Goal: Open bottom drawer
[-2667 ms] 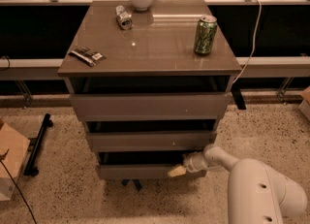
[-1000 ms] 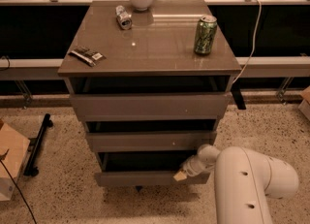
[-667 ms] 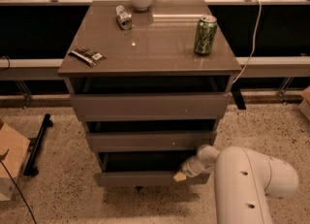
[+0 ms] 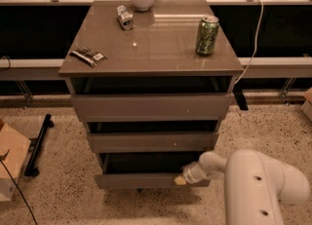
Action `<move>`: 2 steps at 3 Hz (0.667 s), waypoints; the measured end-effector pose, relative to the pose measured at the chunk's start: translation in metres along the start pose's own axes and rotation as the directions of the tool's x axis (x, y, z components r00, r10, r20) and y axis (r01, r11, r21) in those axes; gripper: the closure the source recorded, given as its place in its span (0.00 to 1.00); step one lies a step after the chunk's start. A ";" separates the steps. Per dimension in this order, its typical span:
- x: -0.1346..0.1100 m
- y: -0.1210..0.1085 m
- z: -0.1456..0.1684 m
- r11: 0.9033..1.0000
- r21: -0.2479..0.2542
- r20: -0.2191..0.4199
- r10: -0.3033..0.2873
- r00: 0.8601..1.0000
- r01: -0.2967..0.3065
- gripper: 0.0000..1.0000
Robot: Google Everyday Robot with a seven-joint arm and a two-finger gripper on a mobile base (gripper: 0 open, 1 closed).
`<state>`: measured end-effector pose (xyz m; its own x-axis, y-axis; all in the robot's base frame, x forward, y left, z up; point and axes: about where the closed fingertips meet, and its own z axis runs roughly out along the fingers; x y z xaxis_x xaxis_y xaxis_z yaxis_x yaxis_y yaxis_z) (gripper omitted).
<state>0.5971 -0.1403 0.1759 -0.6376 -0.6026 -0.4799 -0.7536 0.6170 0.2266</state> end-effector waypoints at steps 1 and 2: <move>-0.001 0.003 -0.004 1.000 -0.001 0.004 0.011 1.000 -0.011 0.29; -0.003 0.004 -0.007 1.000 -0.001 0.004 0.011 1.000 -0.011 0.07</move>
Offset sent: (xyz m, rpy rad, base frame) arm -0.1500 0.0131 -0.0239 0.1880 0.1936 -0.3118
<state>0.5951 -0.1398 0.1836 -0.6453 -0.5935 -0.4810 -0.7467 0.6231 0.2328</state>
